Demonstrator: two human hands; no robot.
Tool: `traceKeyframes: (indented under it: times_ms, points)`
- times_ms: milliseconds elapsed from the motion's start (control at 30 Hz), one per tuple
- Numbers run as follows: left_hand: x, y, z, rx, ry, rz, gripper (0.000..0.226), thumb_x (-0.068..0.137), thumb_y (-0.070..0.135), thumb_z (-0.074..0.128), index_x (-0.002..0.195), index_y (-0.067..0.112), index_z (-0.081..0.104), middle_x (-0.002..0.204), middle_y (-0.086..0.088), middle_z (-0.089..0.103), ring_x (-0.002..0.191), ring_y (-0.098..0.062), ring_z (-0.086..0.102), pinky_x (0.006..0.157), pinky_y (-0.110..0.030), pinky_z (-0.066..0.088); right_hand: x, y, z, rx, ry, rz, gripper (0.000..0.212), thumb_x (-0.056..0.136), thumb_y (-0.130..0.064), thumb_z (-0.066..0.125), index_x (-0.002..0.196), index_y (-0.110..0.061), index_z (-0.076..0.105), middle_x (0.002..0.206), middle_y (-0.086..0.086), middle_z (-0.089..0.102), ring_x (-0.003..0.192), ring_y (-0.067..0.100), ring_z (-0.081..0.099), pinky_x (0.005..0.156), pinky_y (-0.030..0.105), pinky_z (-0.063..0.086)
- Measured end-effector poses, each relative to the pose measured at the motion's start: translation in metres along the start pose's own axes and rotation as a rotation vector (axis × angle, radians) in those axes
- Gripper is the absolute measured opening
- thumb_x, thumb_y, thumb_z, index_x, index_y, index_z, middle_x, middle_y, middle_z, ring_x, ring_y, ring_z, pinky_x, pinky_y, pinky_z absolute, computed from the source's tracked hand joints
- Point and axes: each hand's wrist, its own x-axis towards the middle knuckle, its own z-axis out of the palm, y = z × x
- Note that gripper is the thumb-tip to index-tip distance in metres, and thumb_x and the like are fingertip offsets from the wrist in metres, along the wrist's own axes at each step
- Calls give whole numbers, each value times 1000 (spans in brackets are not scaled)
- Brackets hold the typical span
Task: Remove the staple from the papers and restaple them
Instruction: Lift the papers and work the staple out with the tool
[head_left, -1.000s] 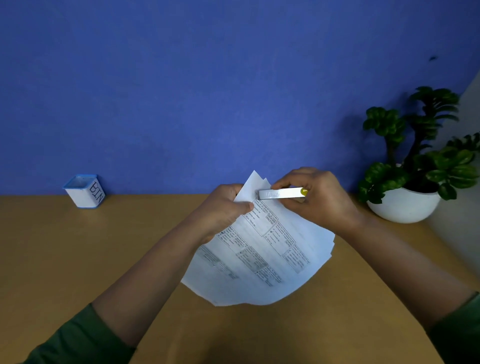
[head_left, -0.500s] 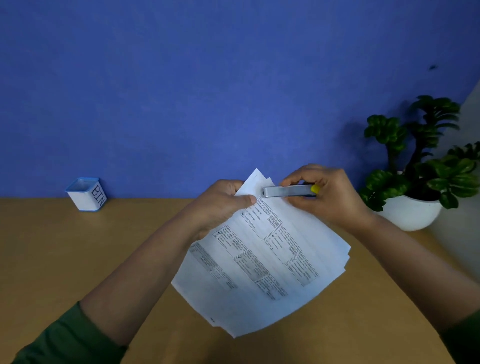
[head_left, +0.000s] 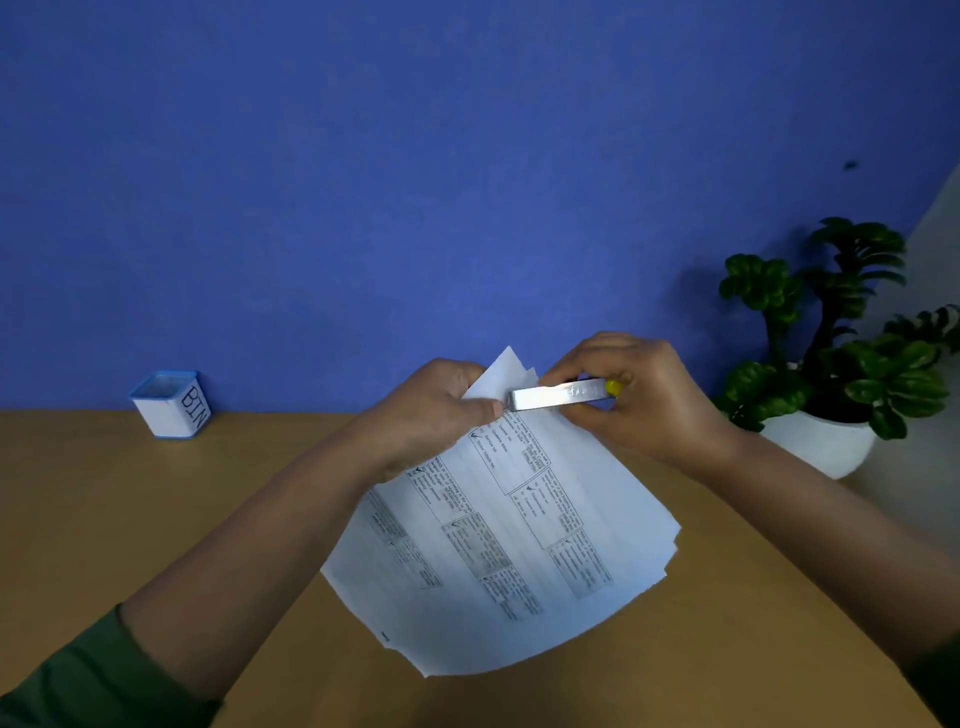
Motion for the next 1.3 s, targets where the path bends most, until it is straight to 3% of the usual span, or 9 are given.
traceKeyframes:
  times_ms: [133, 400, 667, 767, 933, 1167, 1300]
  points:
    - [-3, 4, -8, -109, -36, 23, 14, 90, 15, 58, 92, 20, 70, 80, 3, 75, 68, -8, 69, 61, -17, 54, -2, 4, 0, 371, 40, 292, 33, 69, 2, 78, 77, -29, 69, 71, -20, 70, 68, -3, 63, 63, 7, 47]
    - [-2, 5, -11, -221, -103, 67, 15, 88, 12, 59, 96, 16, 71, 79, 4, 75, 70, -10, 70, 64, -21, 56, -2, 8, 2, 689, 21, 416, 29, 68, 10, 73, 77, -17, 69, 68, -14, 73, 62, 0, 66, 59, 11, 51]
    - [2, 3, -7, -228, -97, 56, 14, 87, 12, 60, 88, 22, 70, 75, 6, 75, 68, -10, 70, 63, -23, 56, -5, 13, 6, 808, -11, 567, 27, 70, 14, 69, 82, -10, 68, 66, -11, 73, 60, 0, 67, 53, 10, 50]
    - [4, 3, -6, -184, -83, 56, 13, 88, 13, 60, 89, 22, 70, 78, 4, 74, 69, -12, 70, 65, -24, 55, -5, 14, 4, 783, -41, 591, 26, 70, 10, 71, 84, -11, 69, 68, -12, 74, 62, -1, 67, 53, 10, 49]
    - [5, 3, -5, -153, -78, 51, 14, 90, 13, 58, 91, 20, 70, 76, 5, 74, 63, -7, 69, 56, -18, 54, -3, 17, 2, 723, -62, 631, 24, 69, 2, 75, 86, -16, 71, 72, -11, 74, 66, 1, 67, 59, 12, 53]
    - [7, 0, -5, -158, -77, 58, 17, 90, 13, 58, 87, 25, 69, 71, 8, 74, 61, -6, 69, 54, -16, 54, -2, 16, 4, 744, -64, 672, 24, 70, 2, 74, 84, -17, 71, 70, -12, 74, 62, -1, 66, 54, 10, 49]
    - [9, -4, -5, -163, -82, 63, 14, 90, 13, 58, 91, 21, 69, 80, 3, 73, 64, -7, 69, 58, -18, 54, -2, 17, 4, 727, -92, 685, 22, 70, -1, 75, 85, -17, 71, 70, -11, 74, 61, 0, 66, 53, 10, 48]
